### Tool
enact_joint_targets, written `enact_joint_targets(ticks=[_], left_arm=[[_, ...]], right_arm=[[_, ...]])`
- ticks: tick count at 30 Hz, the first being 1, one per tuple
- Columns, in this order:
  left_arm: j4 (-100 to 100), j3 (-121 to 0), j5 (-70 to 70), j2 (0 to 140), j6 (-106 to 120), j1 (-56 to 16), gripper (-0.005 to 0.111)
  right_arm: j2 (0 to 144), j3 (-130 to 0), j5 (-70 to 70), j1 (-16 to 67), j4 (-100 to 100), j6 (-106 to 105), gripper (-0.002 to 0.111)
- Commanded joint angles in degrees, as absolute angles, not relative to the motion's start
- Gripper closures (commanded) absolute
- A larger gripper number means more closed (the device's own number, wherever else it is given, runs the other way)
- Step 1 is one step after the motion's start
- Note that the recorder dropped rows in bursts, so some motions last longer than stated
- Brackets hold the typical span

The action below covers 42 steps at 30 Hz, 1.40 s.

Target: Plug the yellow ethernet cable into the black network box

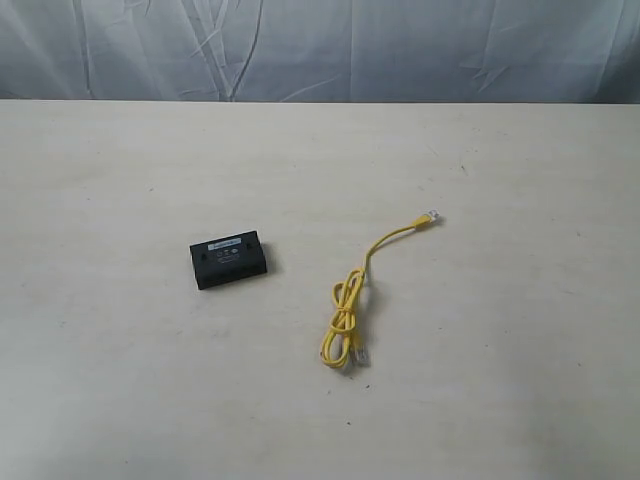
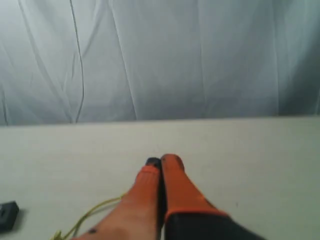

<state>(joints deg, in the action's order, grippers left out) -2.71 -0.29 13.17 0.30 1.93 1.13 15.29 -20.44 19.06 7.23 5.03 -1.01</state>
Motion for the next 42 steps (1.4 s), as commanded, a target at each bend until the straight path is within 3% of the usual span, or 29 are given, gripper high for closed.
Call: enact_joint_targets(ticks=[1, 11, 23, 35, 42], left_arm=[[-2.36, 0.0, 13.24, 0.0, 1.63, 1.04, 0.106], [-2.36, 0.0, 13.24, 0.0, 1.63, 1.04, 0.106], [-2.36, 0.0, 13.24, 0.0, 1.63, 1.04, 0.106], [-2.36, 0.0, 13.24, 0.0, 1.63, 1.04, 0.106], [-2.36, 0.0, 13.24, 0.0, 1.63, 1.04, 0.106]], right_arm=[[30.29, -30.83, 29.17, 7.37, 4.93, -1.58, 0.109], [50.74, -34.16, 22.28, 7.37, 11.62, -1.36, 0.109], [83.73, -52.54, 34.17, 7.99, 20.82, 2.01, 0.109], [106.82, -72.48, 34.12, 23.66, 7.52, 28.01, 0.109], [114.49, -77.81, 34.03, 31.8, 8.79, 27.32, 0.109]])
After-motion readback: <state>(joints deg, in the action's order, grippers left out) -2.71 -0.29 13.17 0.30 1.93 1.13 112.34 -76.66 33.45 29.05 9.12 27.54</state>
